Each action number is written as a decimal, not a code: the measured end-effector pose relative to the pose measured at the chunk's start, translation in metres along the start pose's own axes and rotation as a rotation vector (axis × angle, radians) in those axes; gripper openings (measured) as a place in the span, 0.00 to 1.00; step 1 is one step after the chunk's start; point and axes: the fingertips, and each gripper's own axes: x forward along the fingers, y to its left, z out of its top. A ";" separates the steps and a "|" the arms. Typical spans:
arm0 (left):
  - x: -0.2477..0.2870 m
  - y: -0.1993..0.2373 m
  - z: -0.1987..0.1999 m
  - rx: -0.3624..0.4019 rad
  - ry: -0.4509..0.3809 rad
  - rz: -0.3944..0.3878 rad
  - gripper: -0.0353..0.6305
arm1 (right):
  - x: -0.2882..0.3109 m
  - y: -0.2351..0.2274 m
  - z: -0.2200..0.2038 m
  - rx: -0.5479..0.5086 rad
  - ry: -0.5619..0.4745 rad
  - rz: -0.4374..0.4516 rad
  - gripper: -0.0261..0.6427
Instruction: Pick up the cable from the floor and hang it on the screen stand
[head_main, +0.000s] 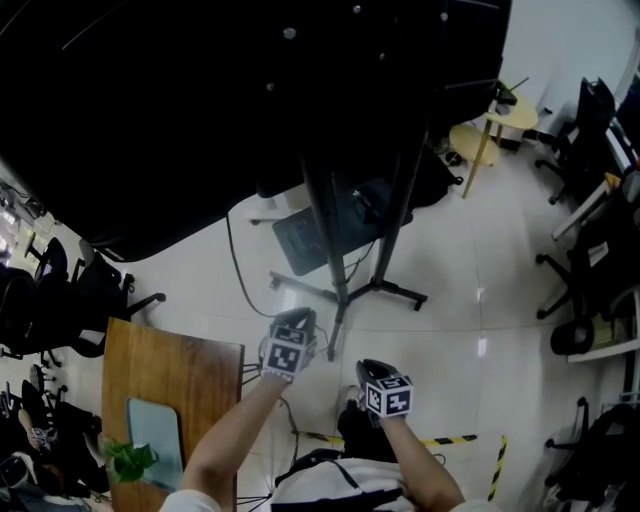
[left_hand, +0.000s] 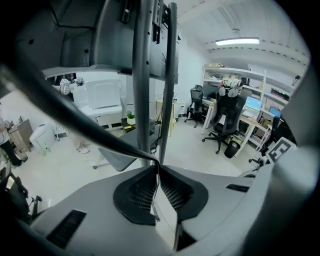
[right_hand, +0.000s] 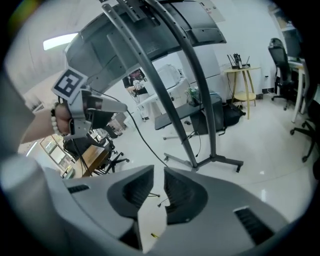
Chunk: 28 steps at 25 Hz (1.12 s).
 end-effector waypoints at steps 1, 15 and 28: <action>-0.008 -0.004 0.003 0.011 0.000 -0.004 0.09 | 0.001 0.002 -0.001 0.006 0.005 0.001 0.19; -0.127 -0.025 0.083 0.073 -0.126 -0.003 0.09 | 0.004 0.043 -0.003 -0.060 0.039 0.033 0.39; -0.162 -0.047 0.138 0.142 -0.210 -0.042 0.09 | -0.005 0.033 0.025 -0.076 -0.016 0.001 0.39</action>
